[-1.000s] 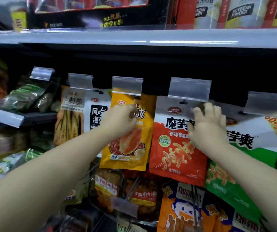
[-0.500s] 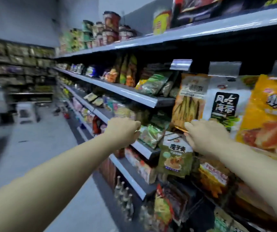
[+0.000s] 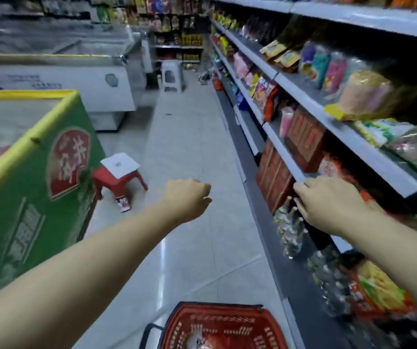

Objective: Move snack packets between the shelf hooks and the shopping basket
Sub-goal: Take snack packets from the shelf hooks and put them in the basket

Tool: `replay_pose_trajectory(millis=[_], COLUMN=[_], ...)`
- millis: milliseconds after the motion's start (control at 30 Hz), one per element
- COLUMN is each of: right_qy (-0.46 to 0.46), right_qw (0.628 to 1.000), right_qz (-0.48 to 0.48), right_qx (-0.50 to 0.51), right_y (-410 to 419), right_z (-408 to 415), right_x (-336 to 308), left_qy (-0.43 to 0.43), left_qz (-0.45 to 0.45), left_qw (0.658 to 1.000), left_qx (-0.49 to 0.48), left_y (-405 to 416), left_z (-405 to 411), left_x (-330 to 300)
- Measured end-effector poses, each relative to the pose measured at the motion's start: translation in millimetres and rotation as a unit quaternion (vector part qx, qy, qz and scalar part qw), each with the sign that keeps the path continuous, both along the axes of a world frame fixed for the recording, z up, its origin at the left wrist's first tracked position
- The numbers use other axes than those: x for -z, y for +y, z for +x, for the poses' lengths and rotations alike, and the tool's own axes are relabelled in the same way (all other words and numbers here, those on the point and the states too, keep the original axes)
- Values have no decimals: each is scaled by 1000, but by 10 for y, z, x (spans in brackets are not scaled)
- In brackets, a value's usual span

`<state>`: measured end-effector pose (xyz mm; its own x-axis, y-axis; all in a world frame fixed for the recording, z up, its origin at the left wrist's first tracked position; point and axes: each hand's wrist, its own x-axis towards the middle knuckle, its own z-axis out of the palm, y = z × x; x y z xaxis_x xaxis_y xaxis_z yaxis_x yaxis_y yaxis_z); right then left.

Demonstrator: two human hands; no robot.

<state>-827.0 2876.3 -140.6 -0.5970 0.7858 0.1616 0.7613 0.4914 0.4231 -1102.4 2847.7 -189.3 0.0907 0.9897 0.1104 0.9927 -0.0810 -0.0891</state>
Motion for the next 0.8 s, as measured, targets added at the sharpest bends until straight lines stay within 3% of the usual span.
replay_pose_trajectory(millis=[133, 200, 500, 600, 800], right_qy=[-79, -76, -176, -221, -273], right_qw=[990, 983, 916, 886, 838], right_qz=[-113, -153, -336, -375, -439], right_qx=[-24, -65, -128, -161, -173], right_y=[197, 279, -53, -266, -544], right_z=[-332, -419, -499, -503, -595], right_x=[868, 1356, 4126, 5068, 6936], left_qy=[-39, -79, -178, -238, -378], left_qz=[-74, -120, -328, -384, -398], left_qw=[994, 984, 903, 846, 684], left_qx=[-64, -104, -214, -282, -481], left_y=[-140, -248, -1334, -1748, -2094], left_z=[-220, -244, 348, 575, 847], left_x=[927, 1461, 4228, 5099, 6801])
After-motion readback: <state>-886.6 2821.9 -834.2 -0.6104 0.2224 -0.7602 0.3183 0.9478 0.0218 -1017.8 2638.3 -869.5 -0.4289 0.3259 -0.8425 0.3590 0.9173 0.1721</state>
